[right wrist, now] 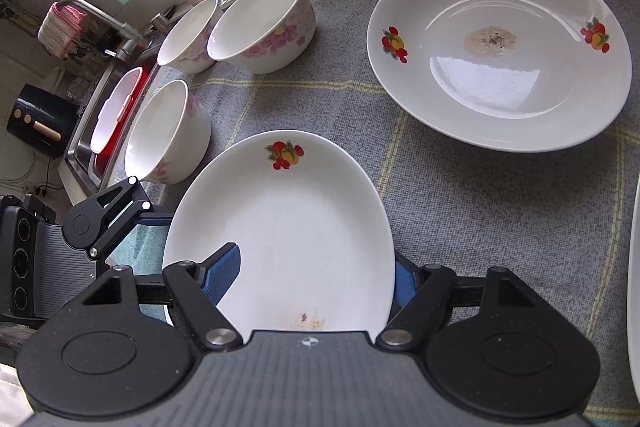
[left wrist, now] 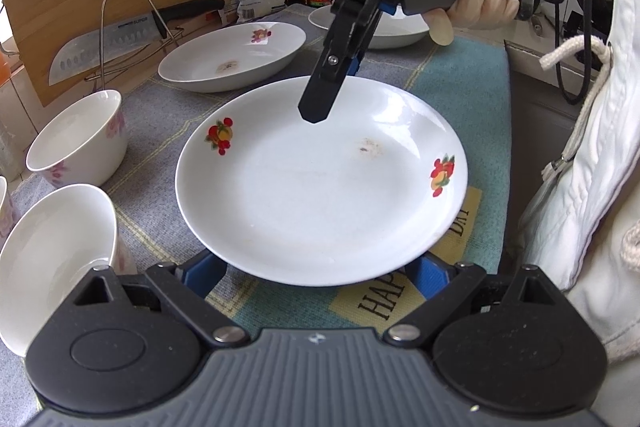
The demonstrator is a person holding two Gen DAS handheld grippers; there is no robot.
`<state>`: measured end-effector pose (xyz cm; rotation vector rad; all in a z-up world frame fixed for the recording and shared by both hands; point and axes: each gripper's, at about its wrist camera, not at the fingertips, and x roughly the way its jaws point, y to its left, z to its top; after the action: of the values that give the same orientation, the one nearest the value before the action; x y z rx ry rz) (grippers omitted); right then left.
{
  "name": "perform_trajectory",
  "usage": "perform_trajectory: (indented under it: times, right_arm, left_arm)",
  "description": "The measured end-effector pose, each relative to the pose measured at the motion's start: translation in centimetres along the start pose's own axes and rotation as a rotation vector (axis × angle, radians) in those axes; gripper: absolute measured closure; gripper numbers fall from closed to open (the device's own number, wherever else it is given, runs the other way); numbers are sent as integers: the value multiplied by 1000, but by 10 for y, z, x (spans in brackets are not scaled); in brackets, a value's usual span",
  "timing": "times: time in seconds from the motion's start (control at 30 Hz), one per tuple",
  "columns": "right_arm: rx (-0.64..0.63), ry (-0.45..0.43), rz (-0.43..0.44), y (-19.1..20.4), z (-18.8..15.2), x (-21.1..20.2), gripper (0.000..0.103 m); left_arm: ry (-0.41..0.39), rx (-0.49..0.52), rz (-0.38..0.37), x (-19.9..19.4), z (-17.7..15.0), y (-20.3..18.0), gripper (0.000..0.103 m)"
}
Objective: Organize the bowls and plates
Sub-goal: 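Carry the flat plate with the right gripper toward the deep plates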
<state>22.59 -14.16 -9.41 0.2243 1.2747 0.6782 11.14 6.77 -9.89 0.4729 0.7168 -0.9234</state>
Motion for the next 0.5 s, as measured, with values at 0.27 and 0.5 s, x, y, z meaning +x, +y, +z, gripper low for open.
perform_trajectory:
  times: [0.27, 0.5]
  right_arm:
    - [22, -10, 4, -4, -2, -4, 27]
    - [21, -25, -6, -6, -2, -11, 27]
  left_arm:
    - [13, -3, 8, -1, 3, -2, 8]
    - [10, 1, 6, -1, 9, -1, 8]
